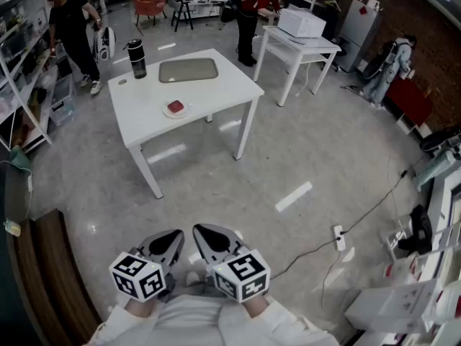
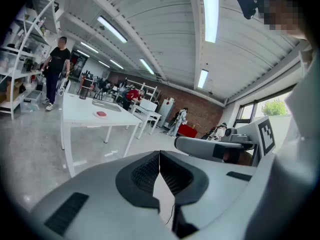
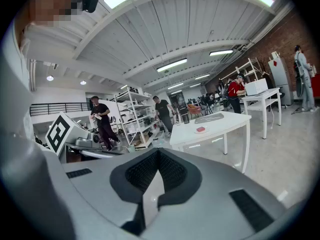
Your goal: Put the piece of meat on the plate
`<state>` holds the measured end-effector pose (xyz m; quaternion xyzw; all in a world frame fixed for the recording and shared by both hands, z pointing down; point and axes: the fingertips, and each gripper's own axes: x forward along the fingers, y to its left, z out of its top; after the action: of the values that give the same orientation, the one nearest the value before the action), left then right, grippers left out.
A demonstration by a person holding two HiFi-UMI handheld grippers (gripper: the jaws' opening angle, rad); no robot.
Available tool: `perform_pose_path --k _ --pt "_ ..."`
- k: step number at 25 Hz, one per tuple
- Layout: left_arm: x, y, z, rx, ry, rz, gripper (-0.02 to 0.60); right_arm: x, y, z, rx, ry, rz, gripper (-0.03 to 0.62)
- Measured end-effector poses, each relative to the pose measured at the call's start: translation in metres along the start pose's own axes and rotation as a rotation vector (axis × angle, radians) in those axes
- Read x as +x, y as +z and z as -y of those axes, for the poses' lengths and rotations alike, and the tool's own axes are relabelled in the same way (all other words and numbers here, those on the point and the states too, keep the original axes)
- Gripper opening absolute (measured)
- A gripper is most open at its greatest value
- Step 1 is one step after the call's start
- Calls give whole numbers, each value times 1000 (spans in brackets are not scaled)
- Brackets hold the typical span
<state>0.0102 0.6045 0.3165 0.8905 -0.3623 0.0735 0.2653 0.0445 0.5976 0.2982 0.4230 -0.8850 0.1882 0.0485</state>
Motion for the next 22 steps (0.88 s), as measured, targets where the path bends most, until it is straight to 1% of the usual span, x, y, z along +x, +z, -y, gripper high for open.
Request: perform_pose_path --k 6,11,16,20,22 --pt "-1 -3 -11 -12 25 -12 11 -1 -1 6 7 -16 -5 15" --pt "4 -6 -10 -15 10 -24 11 2 -1 10 6 -23 -15 15" --pt "8 -2 -6 -9 -5 -18 9 6 -4 11 -7 -17 -33 14" --pt "10 -2 -11 -17 -2 -20 9 7 3 17 46 -9 20 15" --pt "10 -3 -12 -28 -2 -19 9 6 4 22 59 -21 20 15"
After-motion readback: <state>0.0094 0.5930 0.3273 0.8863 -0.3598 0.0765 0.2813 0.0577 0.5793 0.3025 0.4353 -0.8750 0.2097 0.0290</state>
